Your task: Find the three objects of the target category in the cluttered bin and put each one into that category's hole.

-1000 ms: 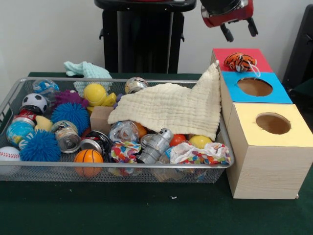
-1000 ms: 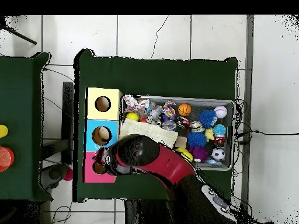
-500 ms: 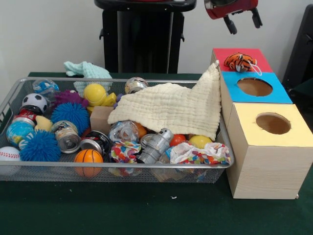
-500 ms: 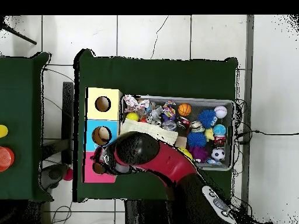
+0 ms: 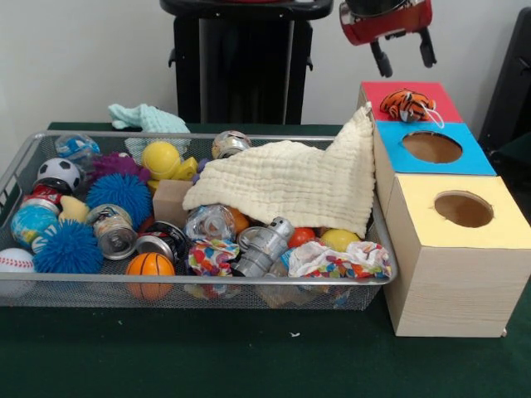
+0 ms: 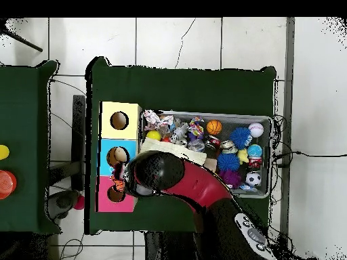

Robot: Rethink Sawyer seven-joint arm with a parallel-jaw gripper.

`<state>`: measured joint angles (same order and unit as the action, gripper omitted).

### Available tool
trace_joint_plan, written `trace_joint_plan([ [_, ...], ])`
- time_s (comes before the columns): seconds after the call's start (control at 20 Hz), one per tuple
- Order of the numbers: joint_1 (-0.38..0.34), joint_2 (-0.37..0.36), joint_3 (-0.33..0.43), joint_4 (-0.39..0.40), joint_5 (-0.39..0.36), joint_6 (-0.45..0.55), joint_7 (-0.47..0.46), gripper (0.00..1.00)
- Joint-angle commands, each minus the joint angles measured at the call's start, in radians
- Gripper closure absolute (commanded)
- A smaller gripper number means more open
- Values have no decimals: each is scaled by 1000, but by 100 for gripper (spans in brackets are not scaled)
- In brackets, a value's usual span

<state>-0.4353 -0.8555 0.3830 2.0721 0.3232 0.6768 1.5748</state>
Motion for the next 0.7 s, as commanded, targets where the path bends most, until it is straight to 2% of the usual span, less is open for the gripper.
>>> trace_joint_plan([
  [0.05, 19, 42, -66, -109, -93, -228, 127, 0],
  [0.5, 32, 52, -91, -95, -103, -337, 143, 0],
  [0.55, 29, 51, -86, -88, -99, -339, 141, 100],
  [0.7, 18, 53, -73, -79, -87, -322, 142, 100],
])
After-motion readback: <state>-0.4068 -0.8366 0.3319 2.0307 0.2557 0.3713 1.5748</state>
